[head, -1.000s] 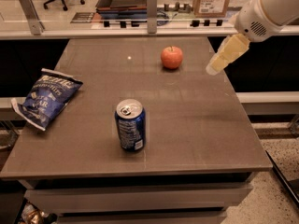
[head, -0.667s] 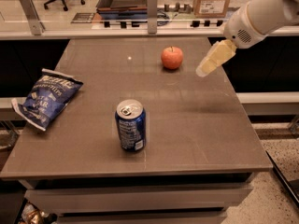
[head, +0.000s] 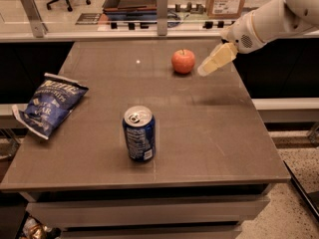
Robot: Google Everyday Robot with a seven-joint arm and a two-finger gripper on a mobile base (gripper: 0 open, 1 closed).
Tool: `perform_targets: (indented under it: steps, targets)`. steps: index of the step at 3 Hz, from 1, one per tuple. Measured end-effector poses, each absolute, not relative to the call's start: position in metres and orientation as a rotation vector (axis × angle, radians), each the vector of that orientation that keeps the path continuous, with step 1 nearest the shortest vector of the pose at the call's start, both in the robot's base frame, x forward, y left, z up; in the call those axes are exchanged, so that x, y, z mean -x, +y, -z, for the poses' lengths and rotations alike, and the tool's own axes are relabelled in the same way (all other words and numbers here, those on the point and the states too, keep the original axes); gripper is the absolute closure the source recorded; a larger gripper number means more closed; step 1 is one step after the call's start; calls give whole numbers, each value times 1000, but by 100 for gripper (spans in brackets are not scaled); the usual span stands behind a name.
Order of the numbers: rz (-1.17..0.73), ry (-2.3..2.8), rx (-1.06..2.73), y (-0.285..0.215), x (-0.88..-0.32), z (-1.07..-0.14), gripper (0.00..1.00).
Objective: Move apple near blue chip bag
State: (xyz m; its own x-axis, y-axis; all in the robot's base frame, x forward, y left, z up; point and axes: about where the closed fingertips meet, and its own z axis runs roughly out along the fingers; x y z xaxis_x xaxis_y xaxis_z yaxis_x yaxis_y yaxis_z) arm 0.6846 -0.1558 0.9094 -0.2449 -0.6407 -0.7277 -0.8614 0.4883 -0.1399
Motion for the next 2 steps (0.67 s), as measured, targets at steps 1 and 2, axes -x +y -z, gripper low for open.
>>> perform_targets:
  steps: [1,2]
  targets:
    - [-438,1939,1197,-145,-707,-900,0]
    - [-451,1962,1153,-136,-720,-889,0]
